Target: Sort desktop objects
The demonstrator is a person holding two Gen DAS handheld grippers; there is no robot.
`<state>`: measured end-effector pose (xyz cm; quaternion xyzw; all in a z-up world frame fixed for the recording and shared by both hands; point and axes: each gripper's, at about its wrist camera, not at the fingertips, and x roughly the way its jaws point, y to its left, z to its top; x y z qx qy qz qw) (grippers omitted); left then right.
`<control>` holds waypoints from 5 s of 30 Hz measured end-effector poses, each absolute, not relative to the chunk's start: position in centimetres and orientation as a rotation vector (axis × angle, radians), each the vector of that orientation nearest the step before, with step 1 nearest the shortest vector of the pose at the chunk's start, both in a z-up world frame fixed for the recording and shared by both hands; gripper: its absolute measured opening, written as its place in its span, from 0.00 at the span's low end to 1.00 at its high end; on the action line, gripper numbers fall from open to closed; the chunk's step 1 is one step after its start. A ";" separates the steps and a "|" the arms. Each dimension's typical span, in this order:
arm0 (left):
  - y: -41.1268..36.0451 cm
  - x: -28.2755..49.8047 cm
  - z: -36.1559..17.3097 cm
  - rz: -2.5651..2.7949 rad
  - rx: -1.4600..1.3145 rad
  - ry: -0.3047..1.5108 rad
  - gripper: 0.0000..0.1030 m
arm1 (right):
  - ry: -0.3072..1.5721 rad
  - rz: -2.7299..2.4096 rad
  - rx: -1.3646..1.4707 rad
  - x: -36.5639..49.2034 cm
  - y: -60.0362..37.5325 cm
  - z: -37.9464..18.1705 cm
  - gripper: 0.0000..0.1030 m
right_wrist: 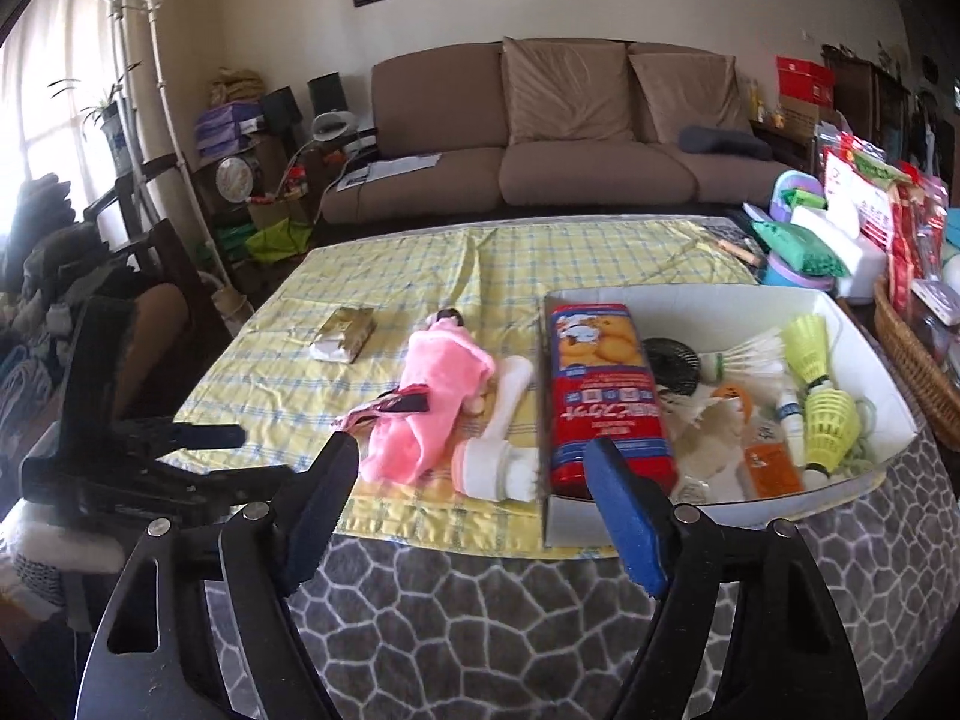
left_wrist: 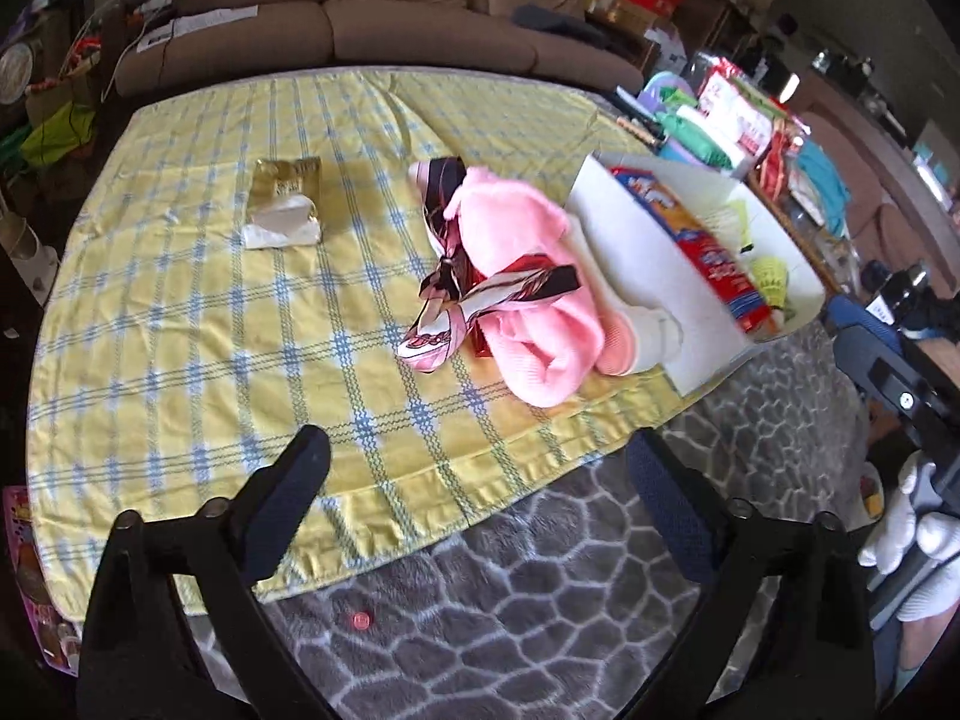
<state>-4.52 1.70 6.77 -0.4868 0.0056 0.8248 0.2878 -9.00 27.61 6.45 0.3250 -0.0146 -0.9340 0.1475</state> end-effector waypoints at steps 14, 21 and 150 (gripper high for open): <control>6.8 -8.8 2.6 2.144 -1.347 0.015 0.27 | -0.156 -2.587 0.985 -9.7 28.2 4.4 0.77; 5.6 -9.3 3.6 2.096 -1.345 -0.109 0.05 | -0.177 -2.567 0.991 -9.5 28.5 4.3 0.77; 28.1 -16.6 11.2 1.585 -1.165 0.737 0.18 | -1.556 -2.181 1.034 -29.1 46.8 0.4 0.17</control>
